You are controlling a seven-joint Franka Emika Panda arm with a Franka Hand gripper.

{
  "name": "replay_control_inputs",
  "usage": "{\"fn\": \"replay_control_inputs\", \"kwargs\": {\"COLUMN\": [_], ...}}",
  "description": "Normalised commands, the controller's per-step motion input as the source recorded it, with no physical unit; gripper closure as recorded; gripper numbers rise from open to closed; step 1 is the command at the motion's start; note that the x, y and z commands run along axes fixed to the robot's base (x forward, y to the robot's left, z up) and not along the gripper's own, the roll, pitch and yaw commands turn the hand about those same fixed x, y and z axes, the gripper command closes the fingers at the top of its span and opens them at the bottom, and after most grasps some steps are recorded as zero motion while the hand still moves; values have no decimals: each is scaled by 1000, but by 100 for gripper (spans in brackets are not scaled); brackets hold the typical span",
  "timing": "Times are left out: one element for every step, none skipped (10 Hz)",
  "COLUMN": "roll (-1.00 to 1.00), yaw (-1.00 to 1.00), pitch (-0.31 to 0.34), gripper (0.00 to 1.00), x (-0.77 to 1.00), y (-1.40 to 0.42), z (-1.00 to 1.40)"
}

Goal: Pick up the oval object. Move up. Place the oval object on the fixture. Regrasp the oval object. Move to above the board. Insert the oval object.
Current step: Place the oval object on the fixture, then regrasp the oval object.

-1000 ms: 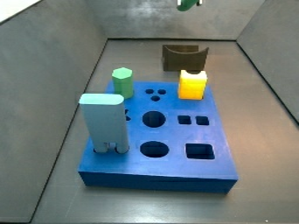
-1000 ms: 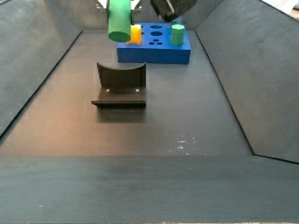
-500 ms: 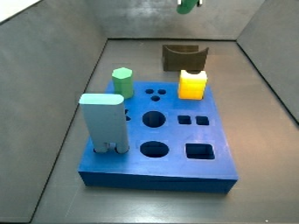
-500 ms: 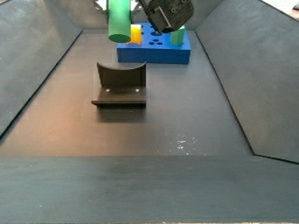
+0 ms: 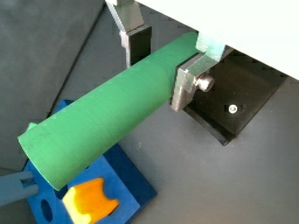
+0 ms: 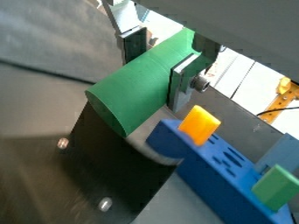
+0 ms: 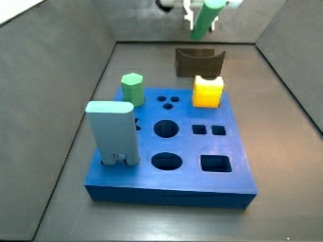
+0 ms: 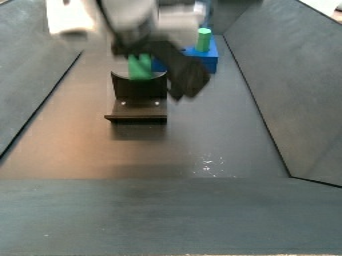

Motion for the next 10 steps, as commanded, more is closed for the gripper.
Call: {"fn": "replay_control_inputs", "kwargs": {"roll": [-247,-187,-174,-161,-142,0,61,63,65,66], "yaw": [-187,-170,-157,-129,-101,0,-37,-35,-22,-17], "pitch": [27,0,-16,-42,-64,0,11,13,14,15], "gripper": [100,100,100,100,100,0,0,0,0,0], "x": [179,179,155,116,92,0,0,-4,-22,-25], "y": [139,134,117,81,60,0,0,1,3,3], "z": [-1000,-955,-812,-550,-306,0,1000,1000,1000,1000]}}
